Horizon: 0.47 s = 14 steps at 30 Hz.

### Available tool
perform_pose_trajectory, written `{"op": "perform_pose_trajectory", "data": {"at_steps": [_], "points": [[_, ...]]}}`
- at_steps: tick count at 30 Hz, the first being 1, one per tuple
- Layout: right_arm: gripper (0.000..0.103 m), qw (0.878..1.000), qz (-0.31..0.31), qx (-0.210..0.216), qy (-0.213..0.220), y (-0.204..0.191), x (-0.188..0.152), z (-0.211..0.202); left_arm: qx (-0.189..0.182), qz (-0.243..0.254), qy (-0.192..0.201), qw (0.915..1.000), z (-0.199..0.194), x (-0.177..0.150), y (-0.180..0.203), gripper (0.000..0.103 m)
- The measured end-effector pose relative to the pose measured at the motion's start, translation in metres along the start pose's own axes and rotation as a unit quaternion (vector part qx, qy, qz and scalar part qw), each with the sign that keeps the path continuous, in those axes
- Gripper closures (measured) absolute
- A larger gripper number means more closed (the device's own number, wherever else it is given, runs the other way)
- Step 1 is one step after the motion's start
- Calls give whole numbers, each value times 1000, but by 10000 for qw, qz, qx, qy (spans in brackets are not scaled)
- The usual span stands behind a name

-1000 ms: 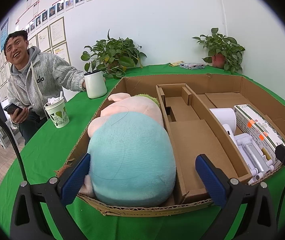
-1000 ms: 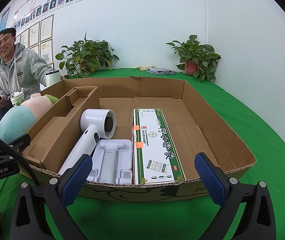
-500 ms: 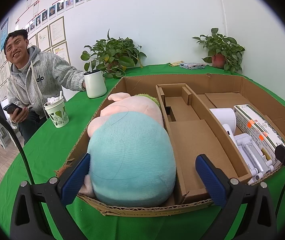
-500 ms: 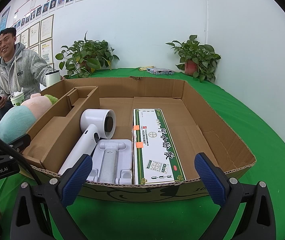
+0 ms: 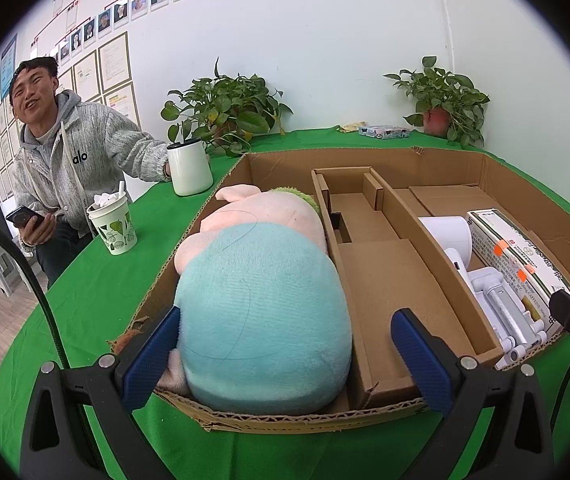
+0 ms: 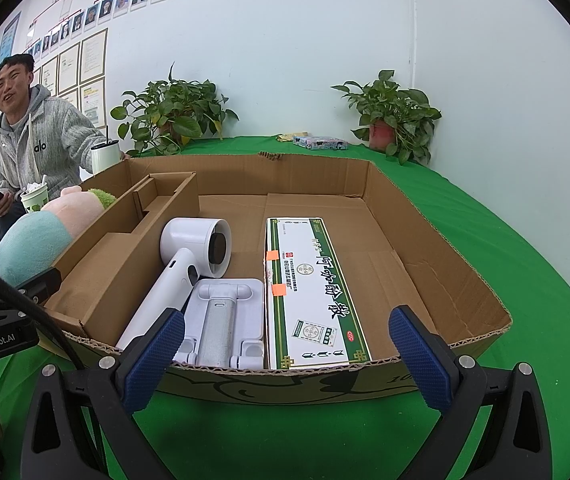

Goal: Organize objects

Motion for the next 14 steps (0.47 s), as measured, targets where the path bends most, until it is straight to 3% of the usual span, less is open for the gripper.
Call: {"op": "perform_pose_trajectory", "data": {"at_steps": [14], "points": [[0,10000,3,-7,1,-1,0,-1,-1,-3,-1,10000,0,0,0,1]]}}
Point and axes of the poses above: each gripper's, at about its wrist camera, not at the fingertips, and z roughly the way its jaws point, y to its right, x to its top, the point moved 1 cm from there along z, roughly the way its jaws point, and after that the axes turned 7 degrees about z, right-handed, at the moved point
